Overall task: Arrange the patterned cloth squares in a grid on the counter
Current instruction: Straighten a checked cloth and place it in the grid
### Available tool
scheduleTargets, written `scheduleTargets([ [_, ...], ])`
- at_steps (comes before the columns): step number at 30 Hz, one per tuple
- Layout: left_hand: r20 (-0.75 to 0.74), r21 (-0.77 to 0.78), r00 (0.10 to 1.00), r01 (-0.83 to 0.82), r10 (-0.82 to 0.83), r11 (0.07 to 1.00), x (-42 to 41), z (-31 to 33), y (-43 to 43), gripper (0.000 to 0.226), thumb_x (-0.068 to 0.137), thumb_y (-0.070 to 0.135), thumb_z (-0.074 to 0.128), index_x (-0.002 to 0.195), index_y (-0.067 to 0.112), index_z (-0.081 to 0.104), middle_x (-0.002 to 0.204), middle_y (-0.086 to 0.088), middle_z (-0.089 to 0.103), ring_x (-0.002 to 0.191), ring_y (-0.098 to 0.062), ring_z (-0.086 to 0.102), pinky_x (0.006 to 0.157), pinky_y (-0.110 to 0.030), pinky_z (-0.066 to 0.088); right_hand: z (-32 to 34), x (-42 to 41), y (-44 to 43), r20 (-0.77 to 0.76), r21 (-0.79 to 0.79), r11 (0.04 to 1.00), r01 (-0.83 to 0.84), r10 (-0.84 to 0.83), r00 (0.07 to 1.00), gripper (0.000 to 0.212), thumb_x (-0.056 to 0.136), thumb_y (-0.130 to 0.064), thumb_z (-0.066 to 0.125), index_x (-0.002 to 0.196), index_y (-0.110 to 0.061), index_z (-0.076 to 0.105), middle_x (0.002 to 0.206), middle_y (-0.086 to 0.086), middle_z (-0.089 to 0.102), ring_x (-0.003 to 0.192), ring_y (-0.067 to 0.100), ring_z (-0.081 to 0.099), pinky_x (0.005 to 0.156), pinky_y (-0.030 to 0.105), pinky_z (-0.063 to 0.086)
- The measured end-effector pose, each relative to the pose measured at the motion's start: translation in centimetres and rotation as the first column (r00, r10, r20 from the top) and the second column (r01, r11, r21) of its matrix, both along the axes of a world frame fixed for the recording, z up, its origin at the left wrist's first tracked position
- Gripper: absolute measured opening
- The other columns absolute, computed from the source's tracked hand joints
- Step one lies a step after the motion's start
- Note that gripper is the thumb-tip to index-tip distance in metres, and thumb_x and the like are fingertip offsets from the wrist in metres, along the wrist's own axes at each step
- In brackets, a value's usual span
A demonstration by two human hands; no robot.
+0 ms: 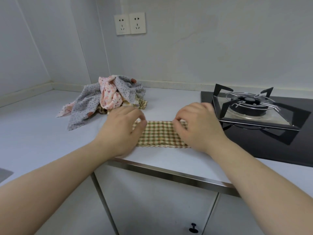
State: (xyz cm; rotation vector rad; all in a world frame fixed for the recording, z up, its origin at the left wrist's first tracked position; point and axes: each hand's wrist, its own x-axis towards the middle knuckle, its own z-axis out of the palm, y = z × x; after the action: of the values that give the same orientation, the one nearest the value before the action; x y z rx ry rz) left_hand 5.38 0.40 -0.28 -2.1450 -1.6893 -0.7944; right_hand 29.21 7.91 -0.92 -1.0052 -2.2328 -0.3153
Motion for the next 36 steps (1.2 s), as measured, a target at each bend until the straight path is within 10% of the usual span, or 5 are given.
scheduleTargets([
  [6,0.011,-0.516,1.0,-0.01,0.018,0.857,2.7,-1.8,1.5,0.06,0.108,0.043,0.031,0.161,0.019,0.017,0.168,0.0,0.019,0.154,-0.018,0.017,0.123,-0.03,0.011,-1.2,-2.3,-0.6,0.343,-0.454,0.89,0.035,0.138,0.929,0.057,0.109,-0.041,0.024,0.16,-0.017,0.023,0.167,0.0,0.024,0.153,0.018,0.021,0.125,0.037,0.018],
  [24,-0.465,-0.687,0.88,-0.425,0.092,0.59,2.2,0.5,0.9,0.055,0.11,0.039,0.009,0.161,0.024,-0.005,0.165,-0.026,-0.01,0.153,-0.044,-0.007,0.125,-0.054,0.003,-0.5,-4.4,1.3,0.452,-0.606,0.791,0.083,0.256,0.855,0.058,0.109,-0.041,0.016,0.163,-0.026,-0.001,0.17,-0.003,-0.008,0.156,0.014,-0.008,0.127,0.036,-0.004],
  [36,-0.431,-0.744,0.876,-0.48,0.216,0.465,-2.9,1.2,1.7,0.083,0.098,0.066,0.002,0.16,0.013,-0.012,0.168,-0.01,-0.016,0.155,-0.029,-0.013,0.125,-0.053,-0.002,-0.7,-6.4,3.3,0.307,-0.631,0.775,0.02,0.226,0.925,0.063,0.107,-0.055,0.016,0.162,-0.026,0.015,0.17,-0.007,0.007,0.156,0.011,0.003,0.127,0.036,0.001],
])
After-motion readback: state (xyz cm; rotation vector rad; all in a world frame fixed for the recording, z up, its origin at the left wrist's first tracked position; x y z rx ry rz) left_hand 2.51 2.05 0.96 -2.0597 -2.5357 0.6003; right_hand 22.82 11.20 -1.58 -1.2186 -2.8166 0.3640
